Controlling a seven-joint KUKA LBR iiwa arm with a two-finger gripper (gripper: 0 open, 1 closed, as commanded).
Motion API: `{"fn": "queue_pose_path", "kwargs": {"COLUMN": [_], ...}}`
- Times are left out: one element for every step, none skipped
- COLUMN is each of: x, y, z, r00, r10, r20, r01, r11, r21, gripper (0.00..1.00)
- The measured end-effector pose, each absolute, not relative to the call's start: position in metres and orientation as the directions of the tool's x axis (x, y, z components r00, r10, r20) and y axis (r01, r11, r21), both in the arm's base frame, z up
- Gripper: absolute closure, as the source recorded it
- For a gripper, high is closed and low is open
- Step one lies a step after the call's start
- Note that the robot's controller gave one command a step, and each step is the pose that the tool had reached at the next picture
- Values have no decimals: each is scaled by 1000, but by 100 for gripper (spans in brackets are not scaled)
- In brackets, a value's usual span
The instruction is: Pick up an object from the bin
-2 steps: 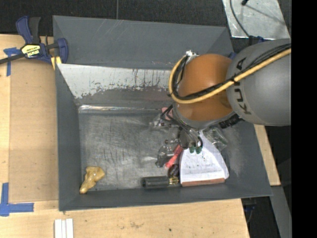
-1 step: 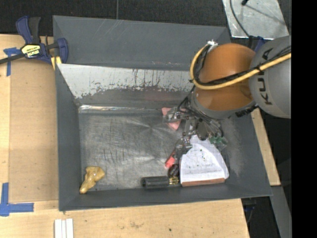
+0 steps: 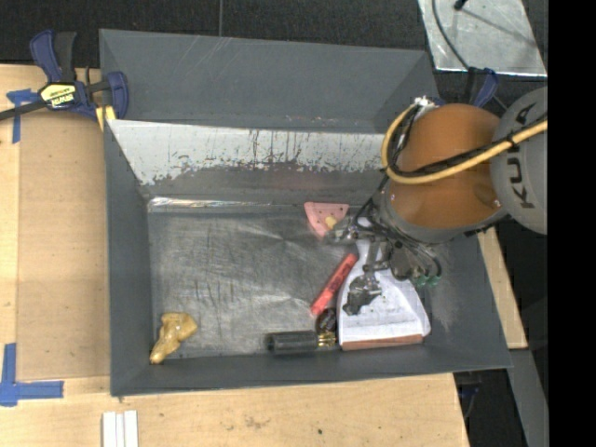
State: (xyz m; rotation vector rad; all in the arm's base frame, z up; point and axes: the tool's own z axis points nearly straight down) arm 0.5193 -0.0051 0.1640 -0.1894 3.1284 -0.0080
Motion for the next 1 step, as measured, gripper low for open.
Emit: {"fn": "queue_pose_path", "kwargs": {"x": [512], "y": [61], "z": [176], "r00": [-963], "r10": [-268], "r20": [-2], "r01": [-268], "r11": [963], "r21": [-1], "gripper": [0]}}
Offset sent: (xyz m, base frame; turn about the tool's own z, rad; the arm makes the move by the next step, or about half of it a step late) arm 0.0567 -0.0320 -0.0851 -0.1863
